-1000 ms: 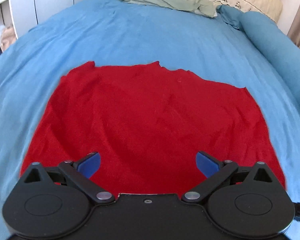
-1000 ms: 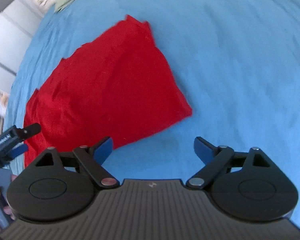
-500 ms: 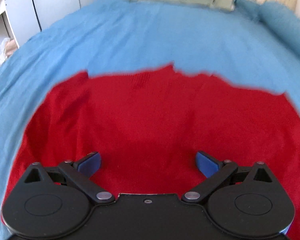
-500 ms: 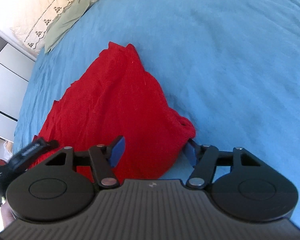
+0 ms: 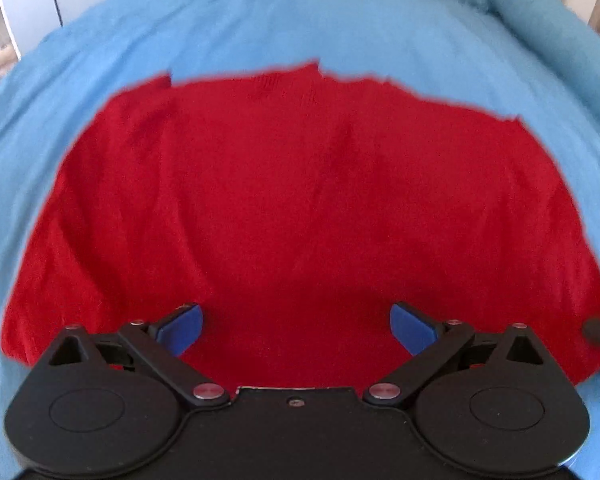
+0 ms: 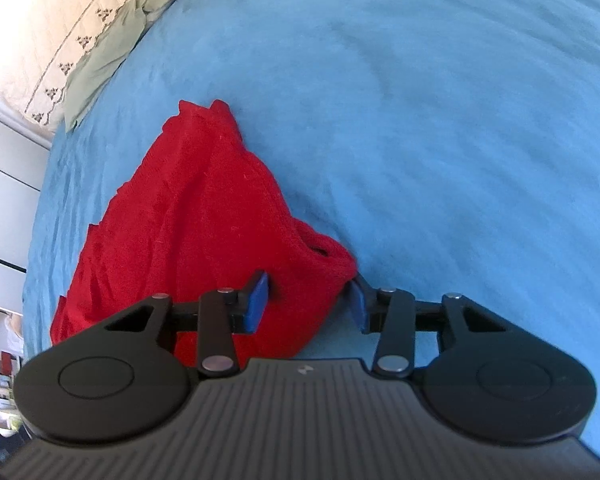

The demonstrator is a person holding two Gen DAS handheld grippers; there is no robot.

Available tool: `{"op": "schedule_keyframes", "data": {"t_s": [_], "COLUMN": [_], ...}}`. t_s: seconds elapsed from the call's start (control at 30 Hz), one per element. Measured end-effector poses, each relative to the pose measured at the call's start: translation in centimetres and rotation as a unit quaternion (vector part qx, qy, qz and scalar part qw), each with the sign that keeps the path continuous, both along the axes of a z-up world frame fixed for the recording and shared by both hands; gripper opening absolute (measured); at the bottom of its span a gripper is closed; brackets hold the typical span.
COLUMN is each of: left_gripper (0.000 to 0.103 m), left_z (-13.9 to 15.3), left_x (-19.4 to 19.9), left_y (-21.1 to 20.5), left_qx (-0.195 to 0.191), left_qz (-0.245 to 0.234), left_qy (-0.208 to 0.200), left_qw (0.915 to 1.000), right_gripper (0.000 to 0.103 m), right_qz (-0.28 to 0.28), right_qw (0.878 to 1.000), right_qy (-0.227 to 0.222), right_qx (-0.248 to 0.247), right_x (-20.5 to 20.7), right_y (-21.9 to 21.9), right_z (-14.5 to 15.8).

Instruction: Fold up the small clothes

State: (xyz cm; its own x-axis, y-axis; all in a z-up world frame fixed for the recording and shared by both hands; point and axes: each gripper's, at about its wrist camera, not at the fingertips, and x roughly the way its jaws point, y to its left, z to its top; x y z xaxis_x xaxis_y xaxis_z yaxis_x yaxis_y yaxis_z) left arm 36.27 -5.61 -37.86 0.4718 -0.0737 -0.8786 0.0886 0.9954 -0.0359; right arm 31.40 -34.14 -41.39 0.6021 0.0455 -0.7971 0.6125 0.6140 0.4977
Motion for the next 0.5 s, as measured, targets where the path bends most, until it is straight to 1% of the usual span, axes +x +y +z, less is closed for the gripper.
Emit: {"op": "schedule_keyframes", "data": {"t_s": [0.07, 0.13, 0.17, 0.23, 0.27, 0.33, 0.4, 0.43, 0.47, 0.5], "left_gripper": [0.103, 0.102, 0.102, 0.103, 0.103, 0.103, 0.103, 0.103, 0.103, 0.103], "left_z": [-0.5, -0.2, 0.2, 1.5, 1.8, 1.7, 0.8, 0.2, 0.0, 0.0], "left_x": [-0.2, 0.0, 0.1, -0.1, 0.2, 1.6, 2.7, 3.3, 3.5, 3.5], "left_y": [0.1, -0.2, -0.2, 0.0, 0.0, -0.1, 0.1, 0.2, 0.0, -0.3], "left_qx": [0.004, 0.009, 0.001, -0.037, -0.046, -0.035, -0.028, -0.022, -0.016, -0.008], "left_qz": [-0.007, -0.008, -0.006, -0.003, -0.001, 0.012, 0.021, 0.022, 0.018, 0.013], "left_qy": [-0.009, -0.008, -0.012, -0.033, -0.038, -0.030, -0.013, -0.004, -0.007, -0.009], "left_qw": [0.9999, 0.9999, 0.9999, 0.9988, 0.9982, 0.9989, 0.9993, 0.9995, 0.9997, 0.9998], "right_gripper": [0.059, 0.058, 0.058, 0.058, 0.058, 0.059, 0.059, 0.057, 0.053, 0.037], "right_qz": [0.001, 0.003, 0.002, 0.000, -0.002, -0.006, -0.005, -0.002, 0.000, 0.003], "right_qw": [1.000, 1.000, 1.000, 1.000, 1.000, 1.000, 1.000, 1.000, 0.999, 0.999], "right_qy": [-0.001, 0.001, 0.002, 0.002, 0.001, 0.000, 0.001, 0.001, 0.002, 0.001], "right_qx": [-0.008, -0.019, -0.023, -0.027, -0.027, -0.024, -0.027, -0.030, -0.034, -0.038], "right_x": [0.4, 0.7, 0.8, 0.7, 0.6, 0.6, 0.7, 0.7, 0.7, 0.7], "right_y": [0.1, 0.4, 0.6, 0.8, 0.8, 0.7, 0.8, 0.9, 0.9, 0.9], "right_z": [0.0, 0.0, 0.0, 0.0, 0.0, -0.1, -0.1, 0.0, 0.1, 0.3]}}
